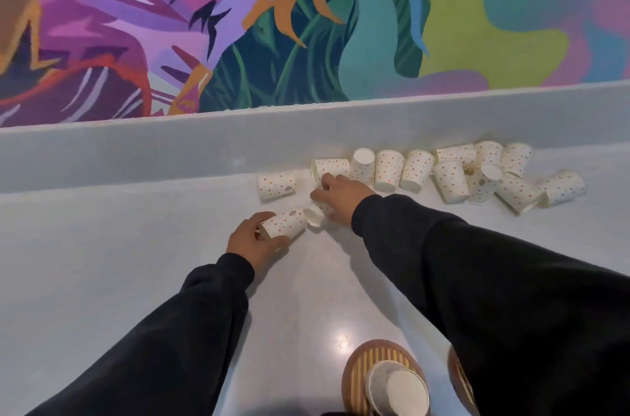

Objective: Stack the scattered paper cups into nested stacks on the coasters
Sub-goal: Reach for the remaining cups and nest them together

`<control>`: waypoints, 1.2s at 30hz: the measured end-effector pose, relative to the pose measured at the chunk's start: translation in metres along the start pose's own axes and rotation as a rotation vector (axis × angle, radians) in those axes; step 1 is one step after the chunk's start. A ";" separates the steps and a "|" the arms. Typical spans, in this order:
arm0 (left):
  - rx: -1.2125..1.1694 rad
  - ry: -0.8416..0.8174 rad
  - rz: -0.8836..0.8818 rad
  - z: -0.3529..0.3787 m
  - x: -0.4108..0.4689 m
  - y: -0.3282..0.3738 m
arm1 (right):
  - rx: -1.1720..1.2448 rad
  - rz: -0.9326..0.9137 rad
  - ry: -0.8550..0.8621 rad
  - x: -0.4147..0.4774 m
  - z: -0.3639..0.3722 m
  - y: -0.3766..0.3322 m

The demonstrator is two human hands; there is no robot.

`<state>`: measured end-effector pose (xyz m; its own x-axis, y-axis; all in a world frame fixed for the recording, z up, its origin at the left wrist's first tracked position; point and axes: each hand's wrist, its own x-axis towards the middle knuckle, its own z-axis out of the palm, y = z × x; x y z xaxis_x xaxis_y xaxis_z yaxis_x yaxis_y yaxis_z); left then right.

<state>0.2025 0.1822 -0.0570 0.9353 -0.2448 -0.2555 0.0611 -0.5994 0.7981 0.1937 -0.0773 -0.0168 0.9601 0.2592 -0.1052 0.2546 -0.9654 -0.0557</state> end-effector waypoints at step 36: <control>0.619 -0.055 0.091 0.015 0.025 0.032 | 1.533 0.747 -0.141 -0.045 -0.033 0.012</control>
<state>0.2227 0.1450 -0.0458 0.9070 -0.3448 -0.2419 -0.2466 -0.9003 0.3587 0.1575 -0.1013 0.0199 0.7712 -0.1212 -0.6250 -0.6281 0.0160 -0.7780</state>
